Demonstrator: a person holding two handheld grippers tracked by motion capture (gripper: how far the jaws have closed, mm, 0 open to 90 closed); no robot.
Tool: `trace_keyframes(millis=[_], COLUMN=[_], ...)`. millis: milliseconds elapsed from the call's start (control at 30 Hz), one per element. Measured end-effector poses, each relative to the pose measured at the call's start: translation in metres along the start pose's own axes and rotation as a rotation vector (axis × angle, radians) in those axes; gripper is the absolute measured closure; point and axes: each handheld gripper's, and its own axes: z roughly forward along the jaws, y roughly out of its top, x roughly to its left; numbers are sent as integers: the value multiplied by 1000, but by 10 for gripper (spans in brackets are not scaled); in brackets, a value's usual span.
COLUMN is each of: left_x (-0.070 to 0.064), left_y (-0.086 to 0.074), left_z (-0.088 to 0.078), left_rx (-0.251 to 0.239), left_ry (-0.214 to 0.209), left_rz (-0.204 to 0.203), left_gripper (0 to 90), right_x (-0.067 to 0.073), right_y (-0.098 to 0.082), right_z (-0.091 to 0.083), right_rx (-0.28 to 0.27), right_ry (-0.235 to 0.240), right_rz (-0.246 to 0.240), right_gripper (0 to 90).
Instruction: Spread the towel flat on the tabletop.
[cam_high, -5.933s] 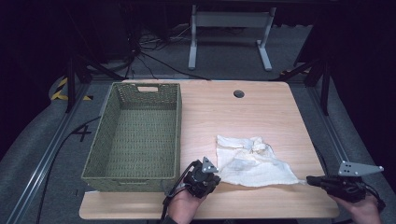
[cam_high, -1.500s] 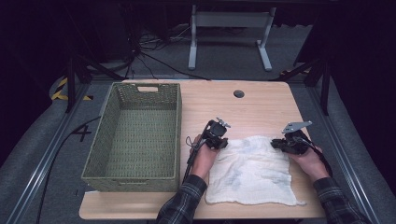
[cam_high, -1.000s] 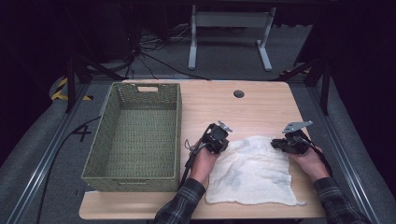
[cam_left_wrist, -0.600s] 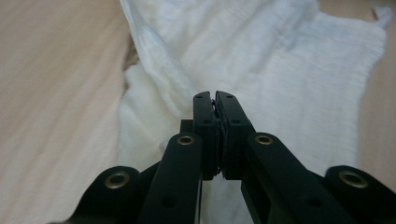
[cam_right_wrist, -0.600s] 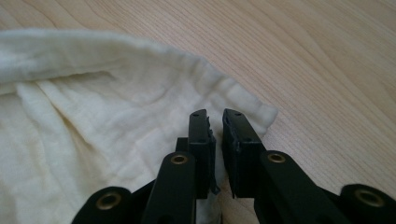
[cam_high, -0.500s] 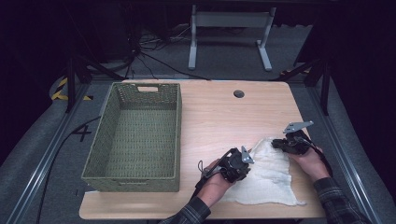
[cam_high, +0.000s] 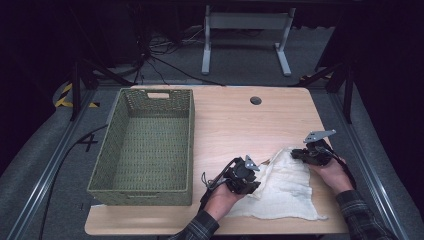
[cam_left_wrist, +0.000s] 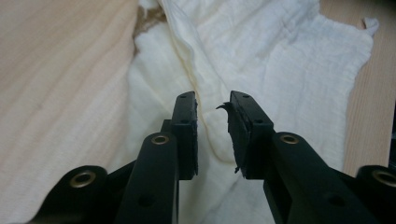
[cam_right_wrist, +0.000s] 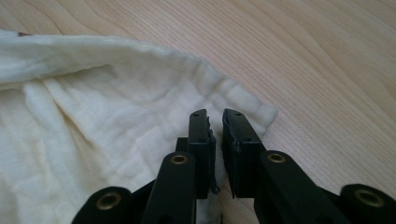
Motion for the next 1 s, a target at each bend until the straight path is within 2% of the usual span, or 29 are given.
trace_keyframes(millis=[133, 233, 267, 367, 500, 633, 700, 767, 900, 1000], left_x=[-3, -7, -8, -10, -8, 1, 8, 15, 28, 40], left_y=[-5, -5, -5, -5, 1, 8, 11, 13, 18, 23], left_z=[8, 14, 16, 17, 5, -5, -9, -13, -16, -16], left_rx=[30, 57, 61, 78, 41, -2, -16, -33, -41, -64], left_ry=[-13, 1, 5, 12, 41, 72, 83, 105, 149, 172], left_rz=[-1, 18, 23, 40, 40, 17, -1, -20, -48, -84], left_gripper=[686, 692, 711, 860, 886, 889, 889, 890, 890, 889], right_x=[0, 0, 0, 0, 0, -2, -5, -12, -29, -37], right_y=[0, 0, 0, 0, 0, 0, 0, 2, 3, 5], right_z=[0, 0, 0, 0, 0, -2, -9, -18, -23, -16], right_rx=[-2, -2, -2, -2, -2, -12, -46, -83, -112, -119], right_ry=[0, 1, 2, 2, 1, 4, 11, 7, 4, 44], right_rz=[2, 2, 3, 3, 3, 3, 19, 40, 92, 117], right_gripper=[817, 817, 817, 818, 818, 815, 808, 786, 769, 752])
